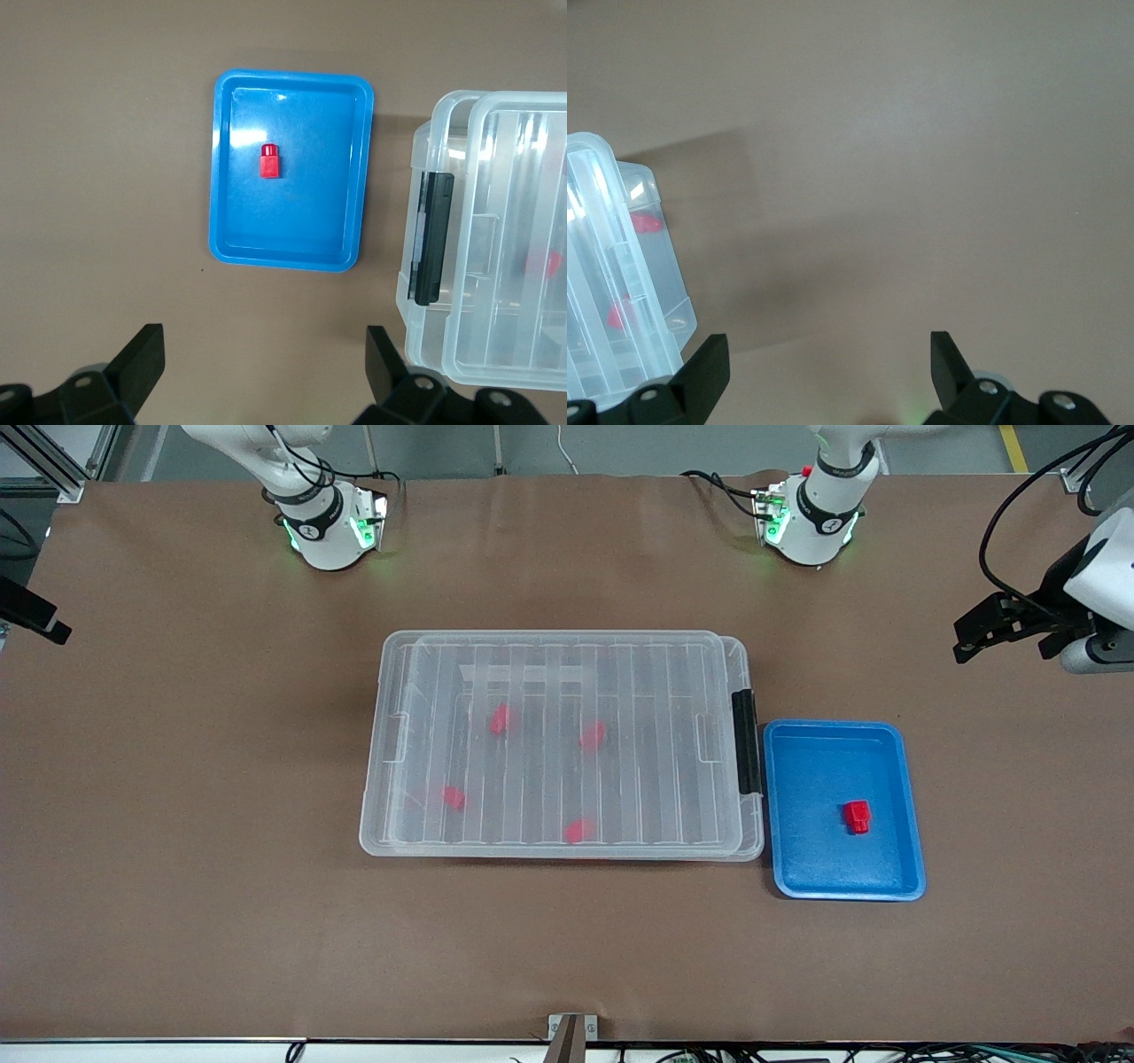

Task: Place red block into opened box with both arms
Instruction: 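Move the left gripper down toward the red block on the blue tray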

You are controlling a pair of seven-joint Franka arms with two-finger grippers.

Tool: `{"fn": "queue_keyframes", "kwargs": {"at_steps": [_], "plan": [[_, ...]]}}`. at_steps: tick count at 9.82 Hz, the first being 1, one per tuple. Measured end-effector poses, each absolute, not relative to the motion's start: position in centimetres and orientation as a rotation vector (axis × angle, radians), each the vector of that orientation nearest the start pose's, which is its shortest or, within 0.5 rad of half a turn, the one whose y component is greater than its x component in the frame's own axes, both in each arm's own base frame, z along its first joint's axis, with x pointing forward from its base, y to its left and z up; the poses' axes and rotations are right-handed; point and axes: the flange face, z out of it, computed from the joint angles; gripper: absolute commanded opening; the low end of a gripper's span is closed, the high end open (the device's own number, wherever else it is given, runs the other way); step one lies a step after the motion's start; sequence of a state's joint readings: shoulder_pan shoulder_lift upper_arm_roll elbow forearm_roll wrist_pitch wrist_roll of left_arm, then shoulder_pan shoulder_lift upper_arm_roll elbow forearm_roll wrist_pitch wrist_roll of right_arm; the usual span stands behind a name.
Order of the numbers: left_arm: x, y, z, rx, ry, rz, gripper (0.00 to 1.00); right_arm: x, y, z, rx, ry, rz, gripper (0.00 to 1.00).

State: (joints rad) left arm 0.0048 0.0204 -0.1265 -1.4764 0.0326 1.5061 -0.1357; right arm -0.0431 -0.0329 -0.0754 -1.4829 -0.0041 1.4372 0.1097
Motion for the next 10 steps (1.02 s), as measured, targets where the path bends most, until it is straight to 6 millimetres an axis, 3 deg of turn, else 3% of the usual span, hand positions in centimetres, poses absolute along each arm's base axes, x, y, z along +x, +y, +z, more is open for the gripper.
{"fn": "queue_keyframes", "kwargs": {"at_steps": [3, 5, 6, 7, 9, 10], "plan": [[55.2, -5.8, 65.2, -3.113, -0.037, -0.020, 1.00, 52.6, -6.4, 67.1, -3.120, 0.358, 0.023, 1.00], [56.3, -5.4, 63.6, -3.114, -0.050, 0.003, 1.00, 52.6, -6.1, 67.1, -3.112, 0.351, 0.024, 1.00], [57.9, -4.5, 61.6, -3.116, -0.071, 0.003, 1.00, 52.8, -5.1, 67.1, -3.094, 0.317, 0.025, 1.00], [60.0, -3.5, 58.6, -3.121, -0.095, 0.003, 1.00, 53.0, -2.8, 67.0, -3.089, 0.252, 0.030, 1.00], [64.0, -2.1, 50.3, -3.133, -0.127, 0.013, 1.00, 54.1, 2.9, 65.3, -3.099, 0.102, 0.072, 1.00], [65.4, -1.5, 45.9, -3.140, -0.140, 0.006, 1.00, 55.5, 5.7, 62.9, -3.103, 0.038, 0.110, 1.00]]}}
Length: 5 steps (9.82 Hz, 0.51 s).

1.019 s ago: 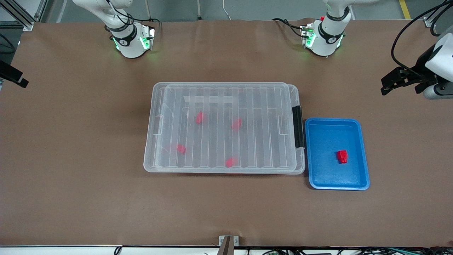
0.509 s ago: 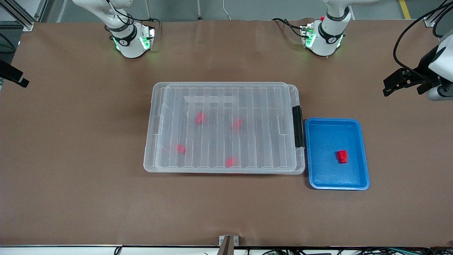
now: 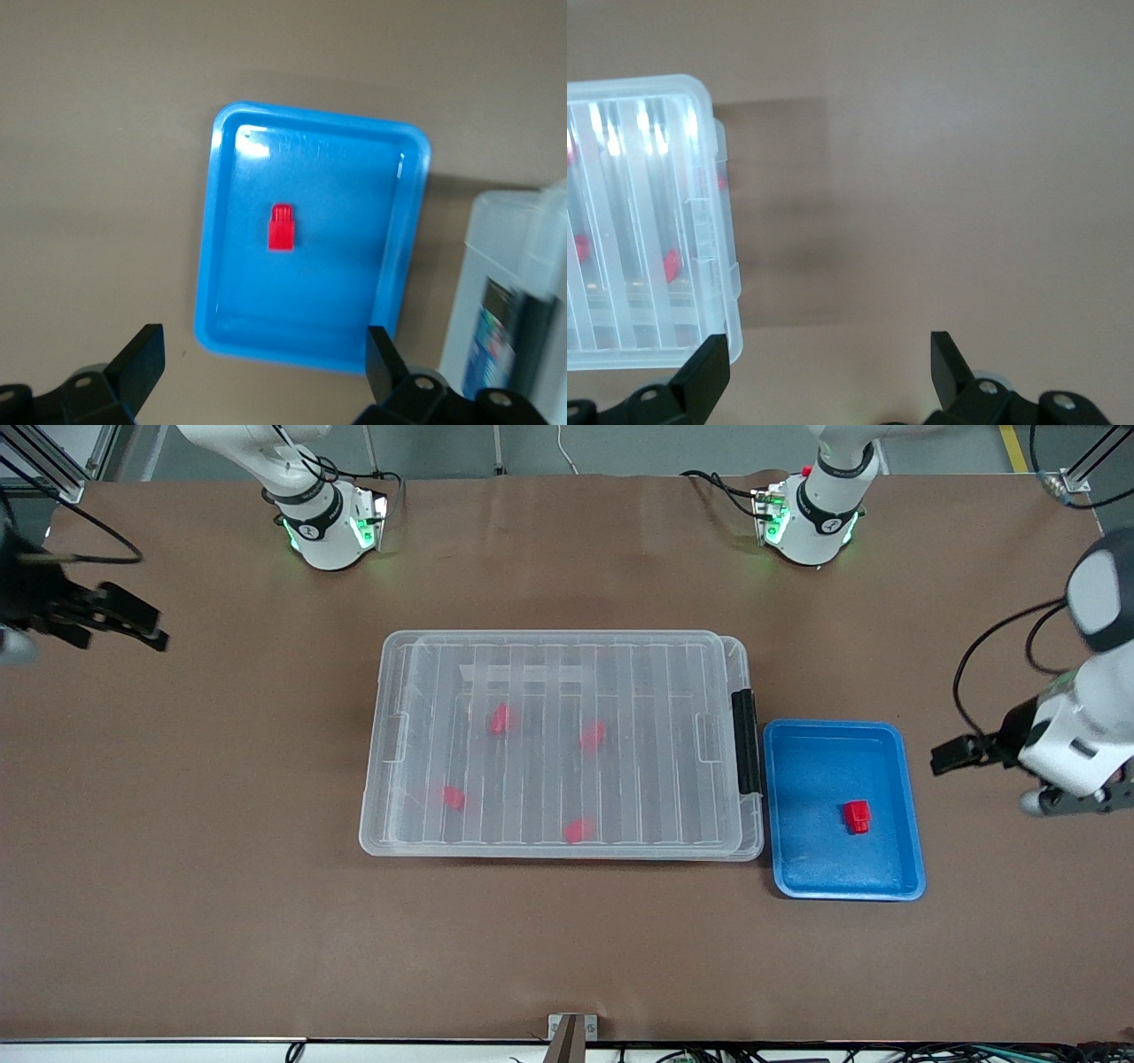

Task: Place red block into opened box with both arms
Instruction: 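Move the left gripper down toward the red block on the blue tray, then grasp the red block with the left gripper while the right gripper holds the lid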

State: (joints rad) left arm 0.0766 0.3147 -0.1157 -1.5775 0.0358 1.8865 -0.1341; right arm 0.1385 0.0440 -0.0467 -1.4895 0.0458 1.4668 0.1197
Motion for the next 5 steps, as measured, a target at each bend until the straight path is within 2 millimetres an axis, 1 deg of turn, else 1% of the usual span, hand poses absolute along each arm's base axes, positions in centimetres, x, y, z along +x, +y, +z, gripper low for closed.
{"fn": "queue_keyframes", "kwargs": {"at_steps": [1, 2, 3, 4, 5], "plan": [[66.1, -1.0, 41.5, -3.146, -0.152, -0.002, 1.00, 57.2, 8.7, 59.6, -3.108, -0.014, 0.145, 1.00], [66.3, -0.7, 37.2, -3.151, -0.158, 0.002, 1.00, 58.8, 12.1, 55.4, -3.116, -0.039, 0.171, 1.00], [66.3, -0.8, 33.3, -3.155, -0.168, 0.024, 1.00, 59.7, 15.4, 50.9, -3.124, -0.051, 0.187, 1.00], [66.0, -1.0, 29.8, -3.157, -0.199, 0.061, 1.00, 59.7, 18.3, 46.5, -3.132, -0.063, 0.193, 1.00], [65.9, -1.1, 26.6, -3.157, -0.225, 0.102, 0.98, 59.1, 20.1, 42.9, -3.139, -0.079, 0.188, 1.00]]}}
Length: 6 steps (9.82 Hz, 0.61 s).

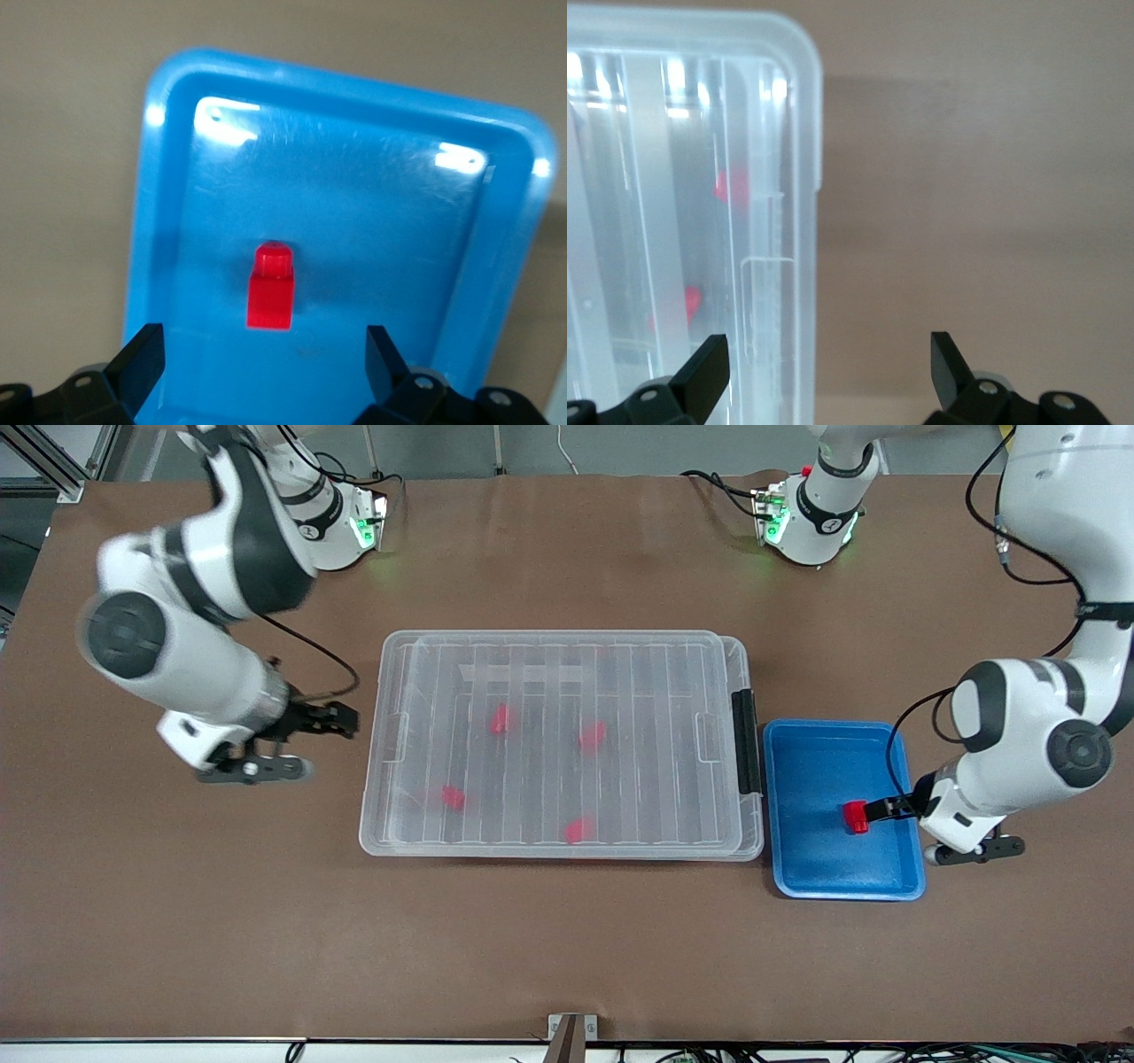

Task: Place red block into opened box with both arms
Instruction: 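Grasp the red block with the left gripper while the right gripper holds the lid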

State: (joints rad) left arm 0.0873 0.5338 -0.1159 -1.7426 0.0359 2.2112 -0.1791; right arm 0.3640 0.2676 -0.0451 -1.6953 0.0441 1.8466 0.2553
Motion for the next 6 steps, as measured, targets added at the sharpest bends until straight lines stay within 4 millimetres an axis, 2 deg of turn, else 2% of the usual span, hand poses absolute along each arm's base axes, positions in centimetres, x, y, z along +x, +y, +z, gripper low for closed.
{"fn": "queue_keyframes", "kwargs": {"at_steps": [1, 2, 3, 4, 5, 6], "plan": [[65.7, -1.1, 24.1, -3.153, -0.222, 0.132, 0.93, 58.6, 20.7, 40.8, -3.144, -0.085, 0.178, 1.00], [65.6, -1.1, 22.2, -3.142, -0.208, 0.149, 0.83, 58.3, 20.5, 39.3, -3.143, -0.080, 0.158, 1.00], [65.5, -1.0, 20.8, -3.137, -0.200, 0.164, 0.63, 58.0, 20.1, 38.0, -3.143, -0.073, 0.137, 1.00], [65.5, -1.0, 20.0, -3.137, -0.199, 0.171, 0.38, 57.7, 20.0, 36.8, -3.145, -0.078, 0.125, 1.00], [65.4, -1.2, 19.6, -3.137, -0.194, 0.176, 0.24, 57.2, 20.2, 35.8, -3.150, -0.092, 0.118, 1.00], [65.4, -1.5, 19.4, -3.137, -0.188, 0.180, 0.18, 56.9, 20.5, 35.2, -3.155, -0.107, 0.111, 1.00]]}}
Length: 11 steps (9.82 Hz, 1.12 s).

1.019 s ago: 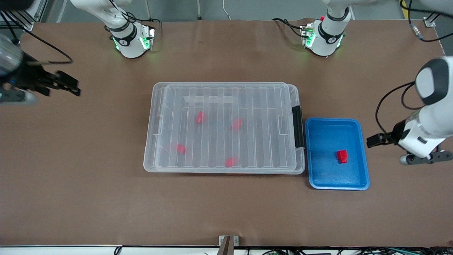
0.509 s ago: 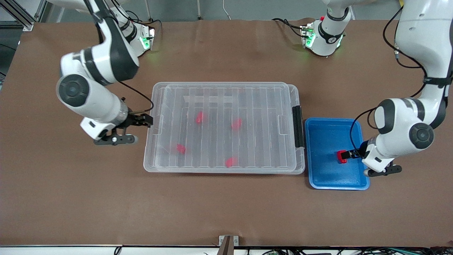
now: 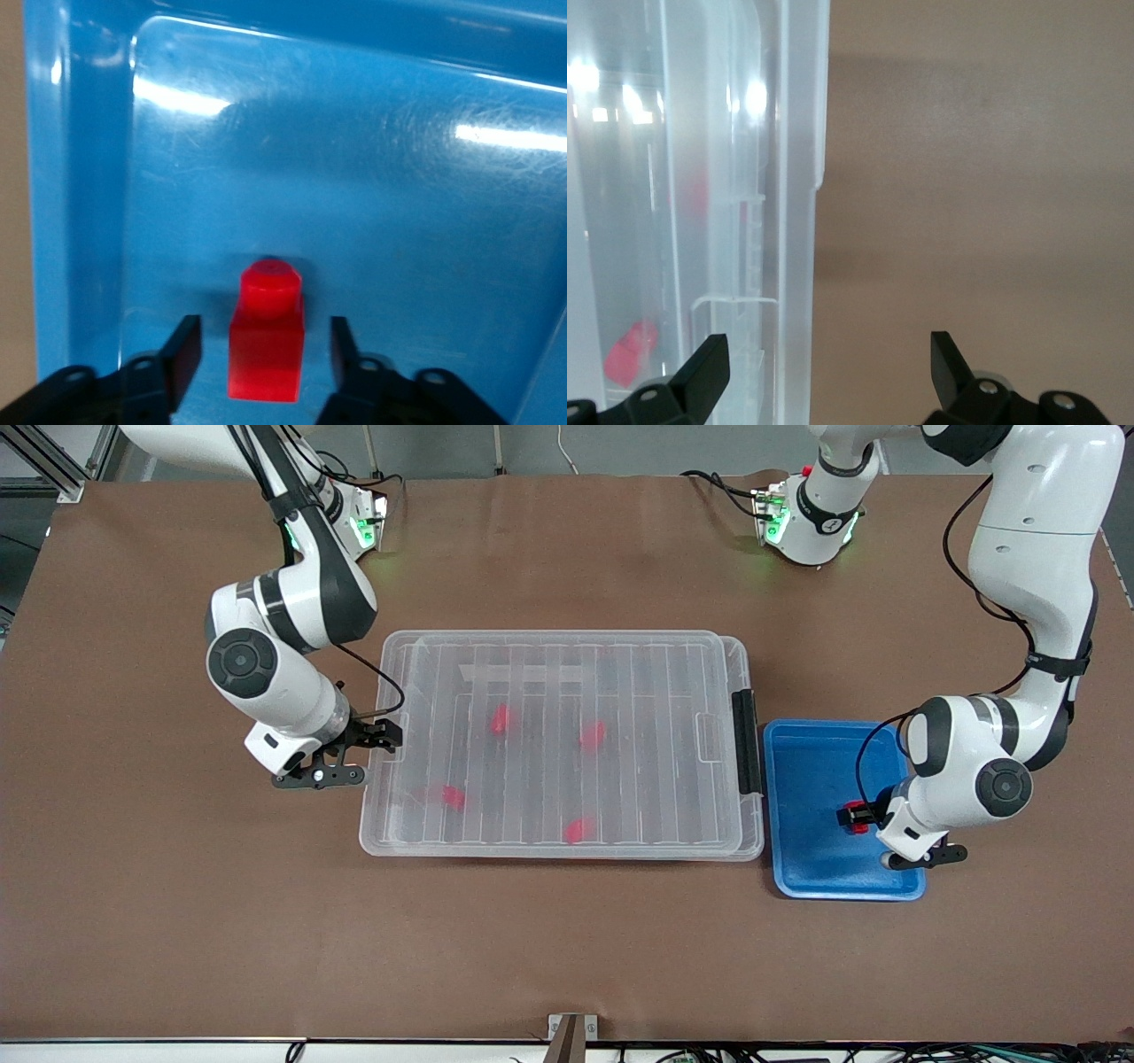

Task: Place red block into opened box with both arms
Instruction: 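Grasp the red block with the left gripper while the right gripper holds the lid, then lift the red block and carry it over the open box with the left gripper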

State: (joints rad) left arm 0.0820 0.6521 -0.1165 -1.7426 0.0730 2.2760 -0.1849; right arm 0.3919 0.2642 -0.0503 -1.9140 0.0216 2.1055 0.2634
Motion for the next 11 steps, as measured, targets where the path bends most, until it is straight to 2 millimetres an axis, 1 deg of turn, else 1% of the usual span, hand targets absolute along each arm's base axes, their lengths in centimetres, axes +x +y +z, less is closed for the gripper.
{"fn": "queue_keyframes", "kwargs": {"at_steps": [1, 2, 3, 4, 5, 6, 7, 8, 9, 10, 11], "plan": [[65.4, -1.6, 19.4, -3.137, -0.188, 0.182, 0.07, 56.7, 20.6, 35.0, -3.156, -0.113, 0.107, 1.00], [65.4, -1.5, 19.4, -3.137, -0.190, 0.180, 0.00, 56.7, 20.6, 34.9, -3.156, -0.114, 0.105, 1.00], [65.6, -1.4, 19.6, -3.137, -0.194, 0.172, 0.00, 56.6, 20.6, 34.8, -3.160, -0.121, 0.106, 1.00], [66.1, -1.2, 20.4, -3.138, -0.198, 0.150, 0.00, 56.6, 20.5, 34.6, -3.177, -0.138, 0.104, 1.00], [66.7, -1.2, 22.5, -3.137, -0.197, 0.124, 0.00, 56.6, 20.1, 34.5, -3.195, -0.149, 0.102, 1.00], [67.1, -1.6, 25.9, -3.136, -0.186, 0.108, 0.00, 56.8, 19.5, 34.5, -3.201, -0.141, 0.100, 1.00], [67.1, -2.6, 30.0, -3.137, -0.162, 0.087, 0.00, 56.9, 18.8, 34.4, -3.209, -0.131, 0.108, 1.00], [66.7, -4.2, 34.4, -3.143, -0.123, 0.057, 0.00, 57.1, 17.8, 34.3, -3.223, -0.116, 0.130, 1.00], [65.8, -6.3, 38.3, -3.146, -0.088, 0.038, 0.00, 57.3, 16.4, 34.5, -3.233, -0.109, 0.148, 1.00], [64.6, -8.4, 41.2, -3.145, -0.080, 0.046, 0.00, 57.4, 14.8, 34.6, -3.239, -0.104, 0.177, 1.00], [63.5, -10.5, 43.1, -3.143, -0.097, 0.060, 0.00, 57.6, 13.0, 34.8, -3.241, -0.103, 0.202, 1.00]]}}
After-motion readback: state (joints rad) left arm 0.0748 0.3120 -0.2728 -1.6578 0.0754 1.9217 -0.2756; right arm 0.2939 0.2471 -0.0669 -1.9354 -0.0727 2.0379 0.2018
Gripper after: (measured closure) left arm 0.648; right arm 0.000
